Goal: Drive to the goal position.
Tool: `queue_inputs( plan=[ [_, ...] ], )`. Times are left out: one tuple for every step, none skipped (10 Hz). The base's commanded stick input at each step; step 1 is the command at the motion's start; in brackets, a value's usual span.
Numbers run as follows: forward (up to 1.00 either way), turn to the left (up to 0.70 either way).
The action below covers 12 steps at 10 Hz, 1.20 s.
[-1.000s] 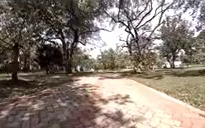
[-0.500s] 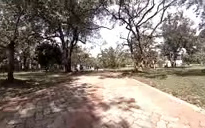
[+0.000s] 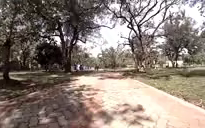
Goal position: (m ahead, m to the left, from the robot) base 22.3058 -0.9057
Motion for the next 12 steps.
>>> queue_inputs(
  plan=[
    [0.7,0.0],
    [0.7,0.0],
    [0.7,0.0],
    [0.7,0.0],
    [0.7,0.0],
    [0.7,0.0],
    [0.7,0.0],
    [0.7,0.0],
    [0.7,0.0],
    [0.7,0.0],
    [0.7,0.0],
    [0.7,0.0]
  ],
)
